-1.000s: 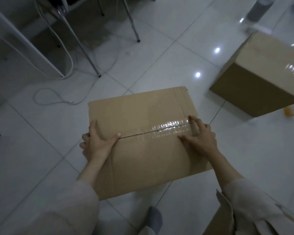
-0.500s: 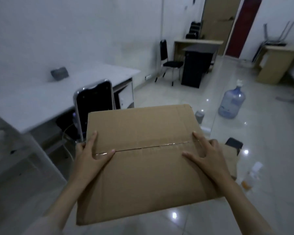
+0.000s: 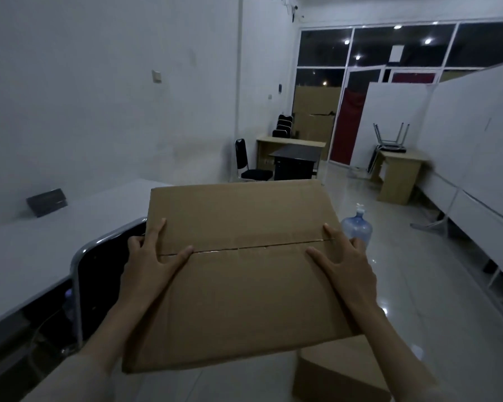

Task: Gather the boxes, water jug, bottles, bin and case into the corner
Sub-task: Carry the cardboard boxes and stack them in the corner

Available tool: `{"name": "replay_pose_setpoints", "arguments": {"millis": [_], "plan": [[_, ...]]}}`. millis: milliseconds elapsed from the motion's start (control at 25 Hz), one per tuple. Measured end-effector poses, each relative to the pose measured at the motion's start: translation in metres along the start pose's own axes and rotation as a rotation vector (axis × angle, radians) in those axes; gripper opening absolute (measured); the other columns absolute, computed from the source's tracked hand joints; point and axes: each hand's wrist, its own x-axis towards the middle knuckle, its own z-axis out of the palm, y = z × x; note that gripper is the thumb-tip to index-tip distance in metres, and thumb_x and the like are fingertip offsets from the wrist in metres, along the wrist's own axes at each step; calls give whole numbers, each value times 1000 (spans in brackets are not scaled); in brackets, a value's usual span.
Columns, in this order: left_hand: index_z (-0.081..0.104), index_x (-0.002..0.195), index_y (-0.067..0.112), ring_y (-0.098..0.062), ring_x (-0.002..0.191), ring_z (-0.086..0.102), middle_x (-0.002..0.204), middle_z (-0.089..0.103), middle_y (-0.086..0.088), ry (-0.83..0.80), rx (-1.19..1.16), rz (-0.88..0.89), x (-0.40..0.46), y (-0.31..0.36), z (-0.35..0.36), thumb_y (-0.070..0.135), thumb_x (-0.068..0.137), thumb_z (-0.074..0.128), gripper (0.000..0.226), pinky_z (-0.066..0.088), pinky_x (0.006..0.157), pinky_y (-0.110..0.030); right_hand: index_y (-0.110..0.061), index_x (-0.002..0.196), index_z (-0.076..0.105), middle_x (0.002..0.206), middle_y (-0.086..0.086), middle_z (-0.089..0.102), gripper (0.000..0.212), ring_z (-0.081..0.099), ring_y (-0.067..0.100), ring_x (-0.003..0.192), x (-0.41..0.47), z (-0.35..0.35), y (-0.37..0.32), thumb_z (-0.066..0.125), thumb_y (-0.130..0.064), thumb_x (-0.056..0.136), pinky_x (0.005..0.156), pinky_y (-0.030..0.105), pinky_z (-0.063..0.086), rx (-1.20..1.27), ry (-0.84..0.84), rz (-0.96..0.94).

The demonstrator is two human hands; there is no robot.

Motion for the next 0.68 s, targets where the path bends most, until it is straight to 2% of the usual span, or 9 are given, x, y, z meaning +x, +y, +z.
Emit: {"name": "replay_pose_setpoints", "arguments": {"millis": [240,440,560,680], "plan": [[25,138,43,-33,103,55,124,36,-11,-72,-52,55,140,-26,30,61,69,63,81,47,88,-42,-38,133,36,102,0,40,58,50,16,80,93,76,-20,53,-57,81,64,28,35,8,34,74],[27,139,39,-31,106,52,122,37,-12,-87,-111,39,230,-46,83,53,71,68,80,45,88,-41,-37,134,36,102,-1,37,56,47,14,80,179,132,-19,51,-53,83,52,17,26,-33,39,79],[28,140,36,-31,110,50,124,36,-13,-85,-135,12,280,-62,119,45,74,67,77,43,93,-43,-35,134,37,101,0,36,55,46,13,79,230,170,-9,53,-51,83,51,15,25,-56,42,58],[27,141,33,-28,103,48,125,35,-13,-87,-131,-13,340,-67,166,42,76,67,77,41,92,-41,-33,134,38,101,2,38,56,45,12,77,297,215,14,54,-50,83,50,15,26,-64,39,49]]}}
